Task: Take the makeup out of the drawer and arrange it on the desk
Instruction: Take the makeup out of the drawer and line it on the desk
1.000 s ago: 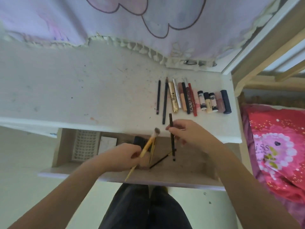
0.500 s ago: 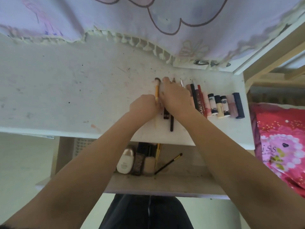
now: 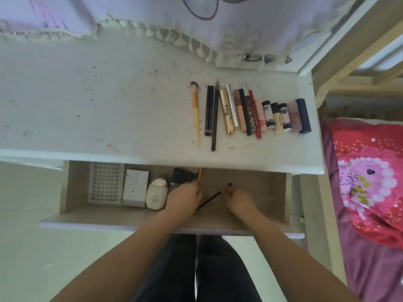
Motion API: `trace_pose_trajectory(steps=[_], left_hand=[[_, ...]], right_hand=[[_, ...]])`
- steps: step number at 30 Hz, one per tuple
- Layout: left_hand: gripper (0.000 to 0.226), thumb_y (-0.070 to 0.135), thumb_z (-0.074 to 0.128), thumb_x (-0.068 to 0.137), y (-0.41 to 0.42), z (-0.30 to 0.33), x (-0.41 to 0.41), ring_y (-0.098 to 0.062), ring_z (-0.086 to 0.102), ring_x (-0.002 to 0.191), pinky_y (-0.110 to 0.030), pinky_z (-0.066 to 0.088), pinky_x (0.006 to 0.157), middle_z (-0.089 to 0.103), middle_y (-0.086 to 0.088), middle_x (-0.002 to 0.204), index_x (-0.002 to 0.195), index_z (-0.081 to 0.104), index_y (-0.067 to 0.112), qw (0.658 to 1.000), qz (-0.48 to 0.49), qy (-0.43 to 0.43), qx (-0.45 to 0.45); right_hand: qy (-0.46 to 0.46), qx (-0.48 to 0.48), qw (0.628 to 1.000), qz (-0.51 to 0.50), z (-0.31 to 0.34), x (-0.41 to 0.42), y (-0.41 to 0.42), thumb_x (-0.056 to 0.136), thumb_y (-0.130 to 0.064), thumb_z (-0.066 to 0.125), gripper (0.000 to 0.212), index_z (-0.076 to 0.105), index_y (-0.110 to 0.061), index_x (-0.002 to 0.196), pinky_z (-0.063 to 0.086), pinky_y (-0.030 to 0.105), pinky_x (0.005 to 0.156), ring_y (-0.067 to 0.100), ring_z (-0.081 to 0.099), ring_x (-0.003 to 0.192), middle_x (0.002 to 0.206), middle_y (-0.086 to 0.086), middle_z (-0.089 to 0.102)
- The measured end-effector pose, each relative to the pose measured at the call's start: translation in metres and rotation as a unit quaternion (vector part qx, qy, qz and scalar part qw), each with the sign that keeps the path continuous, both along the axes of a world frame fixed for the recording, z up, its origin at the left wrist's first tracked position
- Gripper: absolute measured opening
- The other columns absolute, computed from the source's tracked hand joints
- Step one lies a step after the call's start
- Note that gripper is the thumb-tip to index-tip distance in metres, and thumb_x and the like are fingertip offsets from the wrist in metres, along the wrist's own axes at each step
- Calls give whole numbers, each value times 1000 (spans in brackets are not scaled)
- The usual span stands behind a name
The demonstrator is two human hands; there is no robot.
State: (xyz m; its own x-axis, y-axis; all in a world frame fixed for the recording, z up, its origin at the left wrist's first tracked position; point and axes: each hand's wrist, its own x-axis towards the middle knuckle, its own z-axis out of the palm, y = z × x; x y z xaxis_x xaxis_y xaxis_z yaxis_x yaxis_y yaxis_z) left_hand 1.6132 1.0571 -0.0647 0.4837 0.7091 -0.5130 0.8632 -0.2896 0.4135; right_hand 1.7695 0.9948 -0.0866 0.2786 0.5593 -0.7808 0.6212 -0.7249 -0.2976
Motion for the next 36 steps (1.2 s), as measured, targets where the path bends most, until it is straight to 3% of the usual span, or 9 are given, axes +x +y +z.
trace_pose_trajectory(steps=[2, 6, 10, 14, 21, 26, 29, 33, 36], left_hand=[[20, 17, 41, 97, 9, -18, 15, -28, 64, 88, -32, 44, 64, 64, -11, 101, 110, 54, 9, 997, -2, 65, 33], [23, 4, 39, 94, 10, -39, 36, -27, 66, 88, -29, 43, 61, 68, -11, 99, 106, 58, 5, 979, -70, 171, 88], [22, 3, 42, 93, 7, -51, 47, -27, 66, 88, -28, 41, 61, 69, -9, 97, 106, 59, 5, 971, -95, 183, 120], [22, 3, 43, 94, 2, -48, 48, -27, 65, 94, -31, 45, 67, 67, -11, 103, 99, 64, 7, 981, -43, 176, 66], [15, 22, 46, 95, -6, -30, 20, -27, 62, 82, -32, 41, 61, 64, -8, 94, 96, 57, 13, 994, -60, 75, 56], [12, 36, 48, 94, -8, -13, -14, -2, 41, 58, -17, 29, 51, 49, 11, 77, 85, 44, 29, 995, -82, -24, 50], [11, 37, 50, 94, -4, 4, -28, 0, 39, 60, -13, 25, 51, 46, 13, 79, 94, 50, 26, 993, -69, -75, 60], [8, 36, 48, 93, 10, 41, -51, 5, 45, 60, -10, 29, 52, 45, 20, 73, 87, 45, 32, 985, -36, -148, 81], [18, 30, 50, 93, 35, 68, -61, 6, 46, 61, -10, 31, 52, 45, 20, 68, 78, 42, 35, 976, 54, -184, 98]], right_hand=[[-13, 16, 999, -43, -18, -11, 7, 98, -25, 43, 31, 65, -3, 100, 43, 28, 73, 32, 61, 100, 105, 18, 66], [-43, 34, 994, -90, -33, -24, 13, 96, -18, 48, 23, 62, -2, 105, 39, 25, 70, 31, 61, 103, 112, 17, 64], [-47, 34, 991, -117, -38, -21, 11, 95, -14, 47, 23, 64, -3, 105, 37, 23, 67, 28, 62, 101, 110, 15, 66], [-60, 48, 989, -127, -37, -12, 7, 95, -13, 45, 22, 65, -4, 102, 38, 23, 66, 28, 63, 98, 107, 15, 67], [-118, 82, 987, -67, -28, -5, 8, 96, -12, 44, 21, 58, -3, 109, 48, 33, 78, 31, 62, 101, 110, 15, 64], [-154, 56, 986, 25, -28, -1, 13, 98, -8, 37, 25, 54, -3, 116, 49, 39, 82, 32, 60, 107, 117, 15, 61], [-158, 42, 981, 109, -19, 5, 12, 98, -9, 38, 24, 55, -5, 115, 49, 37, 77, 31, 62, 102, 113, 14, 63], [-40, 116, 969, 215, 26, -2, 7, 93, -24, 49, 16, 52, -15, 106, 50, 37, 70, 26, 63, 84, 95, 8, 65], [77, 211, 959, 171, 77, -18, 11, 89, -29, 55, 6, 50, -27, 90, 47, 26, 57, 7, 55, 63, 72, -6, 58]])
